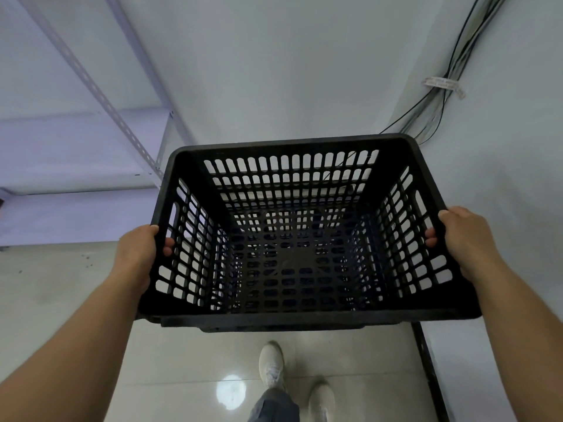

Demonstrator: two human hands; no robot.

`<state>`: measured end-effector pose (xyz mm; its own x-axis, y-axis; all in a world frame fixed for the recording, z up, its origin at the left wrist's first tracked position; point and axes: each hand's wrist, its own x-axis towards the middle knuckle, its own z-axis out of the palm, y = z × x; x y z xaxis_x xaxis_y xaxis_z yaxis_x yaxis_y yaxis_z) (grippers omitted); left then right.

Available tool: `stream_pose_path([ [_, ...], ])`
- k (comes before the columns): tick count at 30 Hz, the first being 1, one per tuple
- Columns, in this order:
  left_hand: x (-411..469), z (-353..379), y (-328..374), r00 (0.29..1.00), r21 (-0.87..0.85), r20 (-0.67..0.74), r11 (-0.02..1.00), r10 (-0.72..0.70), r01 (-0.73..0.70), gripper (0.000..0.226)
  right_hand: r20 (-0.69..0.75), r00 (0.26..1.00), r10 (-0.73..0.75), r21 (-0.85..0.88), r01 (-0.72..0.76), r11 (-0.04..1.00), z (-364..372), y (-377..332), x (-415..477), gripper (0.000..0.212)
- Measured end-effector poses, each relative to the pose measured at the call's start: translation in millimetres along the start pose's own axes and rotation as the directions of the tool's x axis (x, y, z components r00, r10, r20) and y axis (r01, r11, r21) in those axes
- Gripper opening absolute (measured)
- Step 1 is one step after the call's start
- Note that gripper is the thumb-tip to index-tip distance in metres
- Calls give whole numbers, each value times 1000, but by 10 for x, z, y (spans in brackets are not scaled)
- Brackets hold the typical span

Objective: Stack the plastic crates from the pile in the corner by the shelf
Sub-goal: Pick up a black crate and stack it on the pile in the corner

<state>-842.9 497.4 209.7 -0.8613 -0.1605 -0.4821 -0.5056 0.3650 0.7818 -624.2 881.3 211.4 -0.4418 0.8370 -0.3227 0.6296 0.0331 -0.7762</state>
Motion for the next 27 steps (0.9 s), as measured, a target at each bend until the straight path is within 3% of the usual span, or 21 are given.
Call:
stream_pose_path([
  [11, -61, -90, -56, 1000, 70, -3, 997, -23, 24, 39, -2, 1000, 17, -12, -17, 1000, -18, 64, -94, 26],
  [27, 24, 26, -33, 998, 37, -50, 998, 43, -42, 35, -15, 1000, -17, -35, 17, 999, 15, 19, 70, 25],
])
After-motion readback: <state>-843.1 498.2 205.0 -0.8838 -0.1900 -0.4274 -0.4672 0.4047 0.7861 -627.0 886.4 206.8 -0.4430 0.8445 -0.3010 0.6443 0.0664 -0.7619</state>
